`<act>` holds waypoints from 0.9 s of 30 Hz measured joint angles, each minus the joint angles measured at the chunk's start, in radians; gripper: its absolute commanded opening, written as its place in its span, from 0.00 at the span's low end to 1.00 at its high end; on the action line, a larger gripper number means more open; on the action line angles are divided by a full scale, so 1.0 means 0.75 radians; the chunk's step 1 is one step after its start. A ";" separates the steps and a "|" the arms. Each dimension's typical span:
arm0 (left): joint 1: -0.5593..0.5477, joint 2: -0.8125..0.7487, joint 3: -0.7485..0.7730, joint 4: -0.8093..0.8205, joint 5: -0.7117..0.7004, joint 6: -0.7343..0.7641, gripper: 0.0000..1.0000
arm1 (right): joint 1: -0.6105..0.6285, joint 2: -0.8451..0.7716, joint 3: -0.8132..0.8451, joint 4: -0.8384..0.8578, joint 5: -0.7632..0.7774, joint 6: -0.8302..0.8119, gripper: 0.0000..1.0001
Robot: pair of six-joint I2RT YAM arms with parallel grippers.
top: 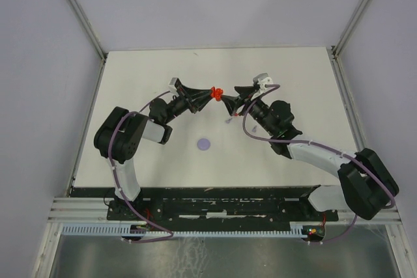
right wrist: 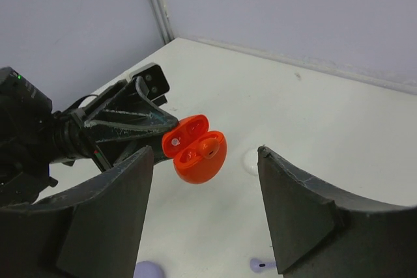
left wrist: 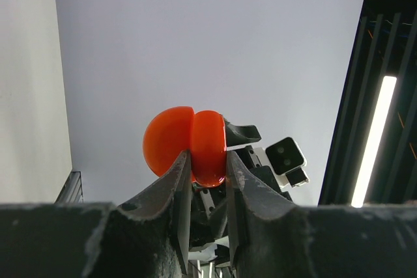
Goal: Insert the wireless bluetooth earbuds into the charging case
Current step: Place the earbud in the charging case, then adjust the earbud with the charging case.
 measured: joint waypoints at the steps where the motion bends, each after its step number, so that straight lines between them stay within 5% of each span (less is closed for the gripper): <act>1: 0.000 0.000 0.000 0.000 0.000 0.001 0.03 | 0.000 -0.031 -0.006 -0.007 0.017 0.001 0.78; 7: 0.000 0.001 0.000 -0.010 0.000 0.024 0.03 | -0.002 -0.245 -0.016 -0.150 0.227 0.025 0.85; 14: 0.000 0.004 0.042 -0.047 0.010 0.063 0.03 | -0.010 -0.339 0.180 -0.683 0.421 0.072 1.00; 27: -0.004 0.003 0.161 -0.275 0.042 0.240 0.03 | -0.010 -0.578 0.410 -1.516 0.670 0.168 1.00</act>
